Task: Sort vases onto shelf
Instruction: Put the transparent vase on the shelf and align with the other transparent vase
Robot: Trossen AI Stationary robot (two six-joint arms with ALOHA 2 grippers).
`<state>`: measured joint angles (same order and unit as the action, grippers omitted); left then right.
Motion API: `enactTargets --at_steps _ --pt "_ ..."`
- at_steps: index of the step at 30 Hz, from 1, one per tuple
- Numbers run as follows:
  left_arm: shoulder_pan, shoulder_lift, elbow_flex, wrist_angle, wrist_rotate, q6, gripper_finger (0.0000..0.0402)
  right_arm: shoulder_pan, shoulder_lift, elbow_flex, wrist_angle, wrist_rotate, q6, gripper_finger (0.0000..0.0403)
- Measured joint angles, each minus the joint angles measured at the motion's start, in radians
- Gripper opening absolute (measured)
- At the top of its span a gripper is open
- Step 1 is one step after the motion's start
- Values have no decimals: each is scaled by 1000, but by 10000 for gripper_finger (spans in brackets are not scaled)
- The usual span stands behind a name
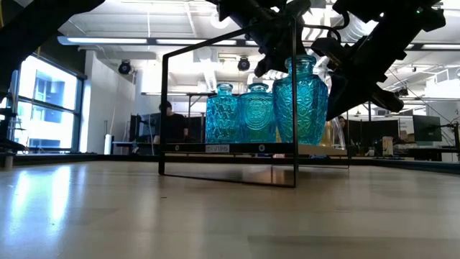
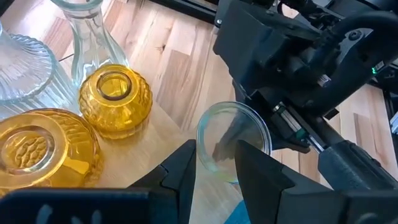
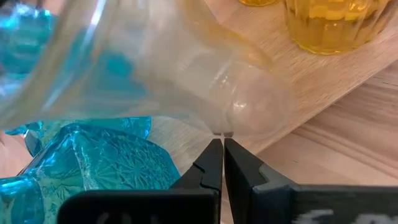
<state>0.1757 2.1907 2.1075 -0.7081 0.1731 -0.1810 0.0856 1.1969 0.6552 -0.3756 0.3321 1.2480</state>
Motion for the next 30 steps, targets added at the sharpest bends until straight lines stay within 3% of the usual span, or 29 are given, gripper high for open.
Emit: enactTargets --at_steps 10,30 --pt "5 0 0 -2 1 0 102 0 0 0 0 -1 0 0" --pt "17 -1 211 -166 -33 74 102 0 -9 1 -13 -11 -9 0"
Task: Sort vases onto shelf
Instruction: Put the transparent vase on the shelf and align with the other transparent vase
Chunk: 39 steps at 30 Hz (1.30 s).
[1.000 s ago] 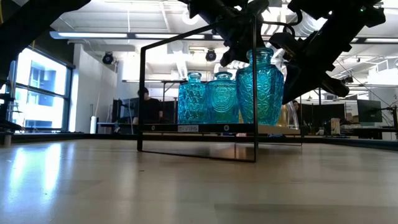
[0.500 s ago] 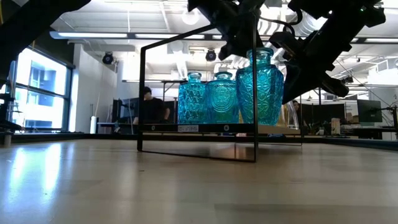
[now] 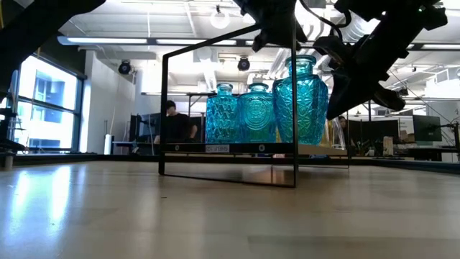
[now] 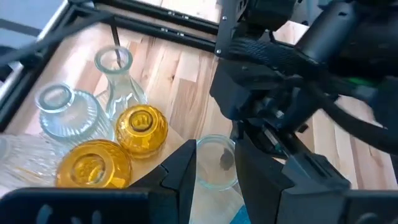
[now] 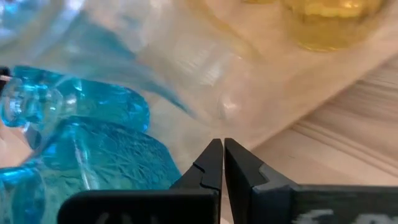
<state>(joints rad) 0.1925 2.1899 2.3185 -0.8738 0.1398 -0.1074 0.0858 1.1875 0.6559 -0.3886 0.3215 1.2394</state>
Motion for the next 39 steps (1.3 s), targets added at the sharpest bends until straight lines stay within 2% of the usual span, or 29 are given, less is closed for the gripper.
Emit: enactTargets --at_steps 3,11,20,27,34,39 --pt "-4 -4 39 -38 1 20 102 0 -29 0 -63 0 19 0" --pt "-4 -127 20 -79 -16 42 102 -5 -132 0 -202 41 43 0" --pt "-4 -298 20 -123 -125 37 102 -36 -91 -1 -183 47 -15 0" --pt "-15 -410 21 -188 -158 5 102 -42 -69 -1 -161 55 -51 0" --pt "-45 -473 21 -199 -225 -17 102 -47 -68 -1 -111 43 -71 0" --pt "-64 -489 20 -212 -236 -22 102 -47 -68 -1 -92 40 -71 0"
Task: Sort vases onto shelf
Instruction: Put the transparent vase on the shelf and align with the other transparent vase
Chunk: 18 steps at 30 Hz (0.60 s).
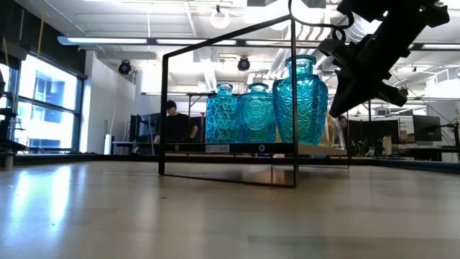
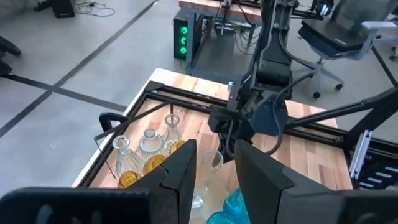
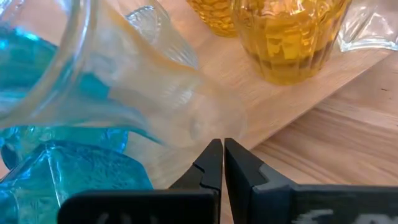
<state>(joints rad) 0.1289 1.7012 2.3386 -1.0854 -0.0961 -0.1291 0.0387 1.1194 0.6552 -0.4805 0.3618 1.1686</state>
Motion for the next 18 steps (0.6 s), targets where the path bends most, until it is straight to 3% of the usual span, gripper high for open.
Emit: enactTargets --at_steps 18 --pt "-52 0 0 -54 -46 1 102 0 0 0 63 4 -51 0"
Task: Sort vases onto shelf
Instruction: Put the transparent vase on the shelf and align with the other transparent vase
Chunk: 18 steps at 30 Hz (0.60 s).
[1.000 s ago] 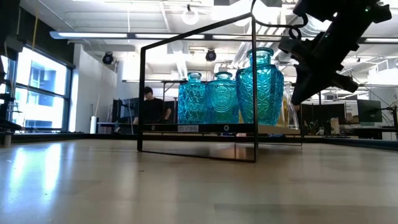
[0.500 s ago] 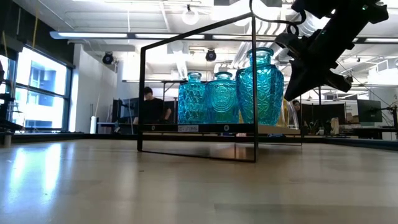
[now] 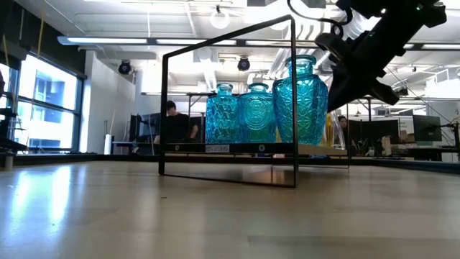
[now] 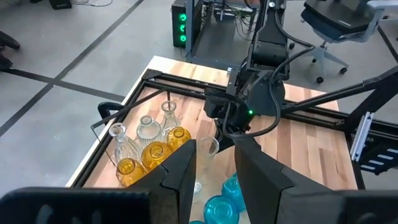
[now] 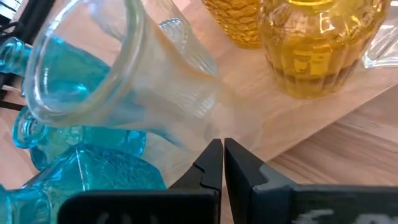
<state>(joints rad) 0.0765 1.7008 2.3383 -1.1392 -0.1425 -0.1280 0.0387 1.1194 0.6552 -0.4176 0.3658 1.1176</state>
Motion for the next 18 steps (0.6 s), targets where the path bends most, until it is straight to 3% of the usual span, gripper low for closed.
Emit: enactTargets --at_steps 18 --pt "0 0 0 -11 -2 0 102 0 0 0 82 1 -54 0"
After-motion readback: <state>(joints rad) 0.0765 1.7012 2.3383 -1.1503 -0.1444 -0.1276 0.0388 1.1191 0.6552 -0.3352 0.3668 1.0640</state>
